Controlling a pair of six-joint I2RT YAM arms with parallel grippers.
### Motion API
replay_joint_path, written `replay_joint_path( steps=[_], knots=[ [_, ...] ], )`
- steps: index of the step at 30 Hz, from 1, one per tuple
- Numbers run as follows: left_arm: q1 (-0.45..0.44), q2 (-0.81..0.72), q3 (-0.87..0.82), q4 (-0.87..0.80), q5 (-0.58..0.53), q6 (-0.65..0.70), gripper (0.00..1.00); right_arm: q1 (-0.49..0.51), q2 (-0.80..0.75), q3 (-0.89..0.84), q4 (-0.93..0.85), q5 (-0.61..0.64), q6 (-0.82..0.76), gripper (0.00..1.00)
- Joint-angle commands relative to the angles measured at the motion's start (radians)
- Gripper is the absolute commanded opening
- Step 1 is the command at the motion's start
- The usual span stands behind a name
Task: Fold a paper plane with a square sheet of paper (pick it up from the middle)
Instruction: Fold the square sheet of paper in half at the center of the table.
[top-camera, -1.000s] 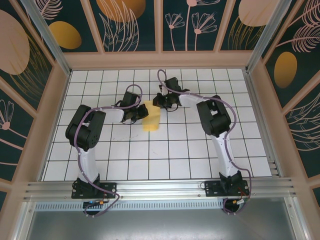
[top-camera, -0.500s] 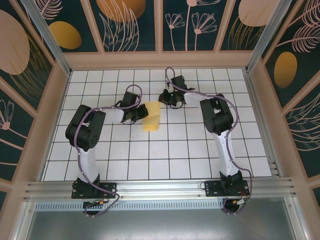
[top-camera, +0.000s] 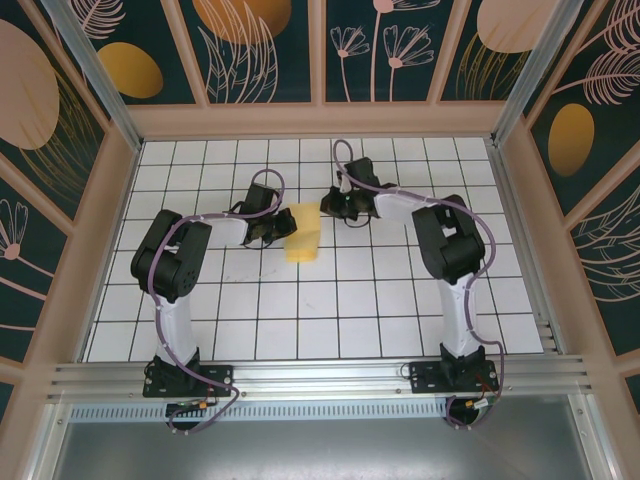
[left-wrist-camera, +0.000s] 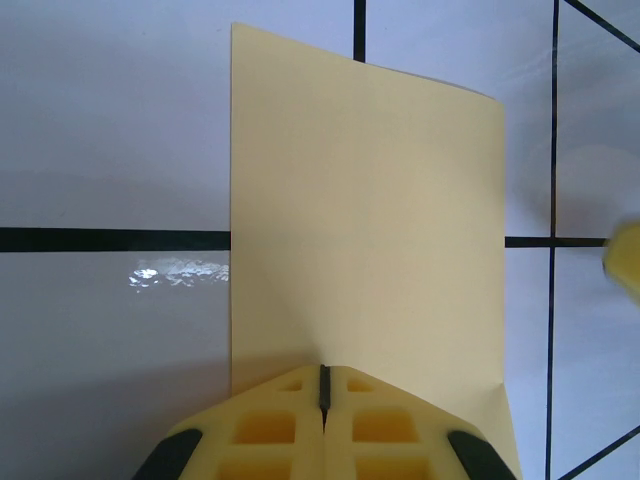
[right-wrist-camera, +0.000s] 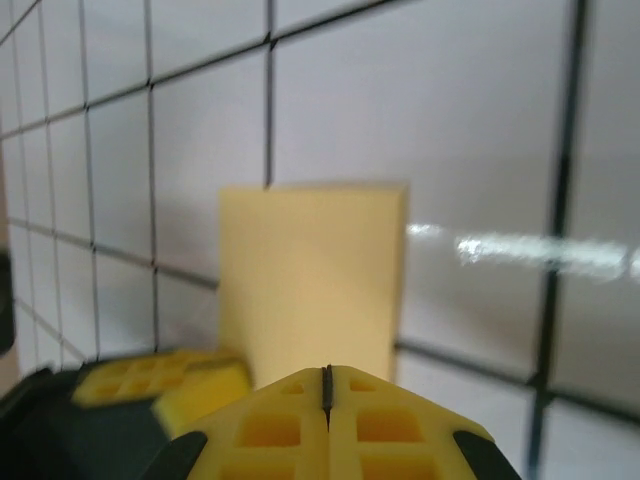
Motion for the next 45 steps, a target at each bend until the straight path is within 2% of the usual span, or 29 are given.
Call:
replay_joint_path(
  steps=[1,6,10,22,26,33,45],
  knots=[
    [0.008,0.102,-0.078,-0.24,-0.135,-0.007,0.03,0.039,-0.038,-0.064,0.036,-0.06,0.009,0.05],
    [0.007,0.101,-0.079,-0.235,-0.135,-0.012,0.02,0.066,-0.016,-0.084,0.026,-0.073,0.006,0.05],
    [0.008,0.102,-0.079,-0.235,-0.136,-0.016,0.02,0.069,-0.003,-0.113,0.018,-0.139,-0.013,0.05],
    [0.007,0.102,-0.08,-0.229,-0.143,-0.025,0.02,0.077,-0.113,-0.3,-0.06,-0.202,-0.112,0.05],
    [0.007,0.099,-0.08,-0.229,-0.142,-0.025,0.02,0.077,-0.134,-0.252,-0.057,-0.177,-0.11,0.05],
    [0.008,0.098,-0.08,-0.232,-0.139,-0.025,0.02,0.091,-0.074,-0.147,-0.031,-0.146,-0.076,0.06],
    [0.008,0.104,-0.071,-0.235,-0.136,-0.028,0.02,0.112,-0.006,-0.129,-0.129,-0.137,-0.135,0.06]
  ],
)
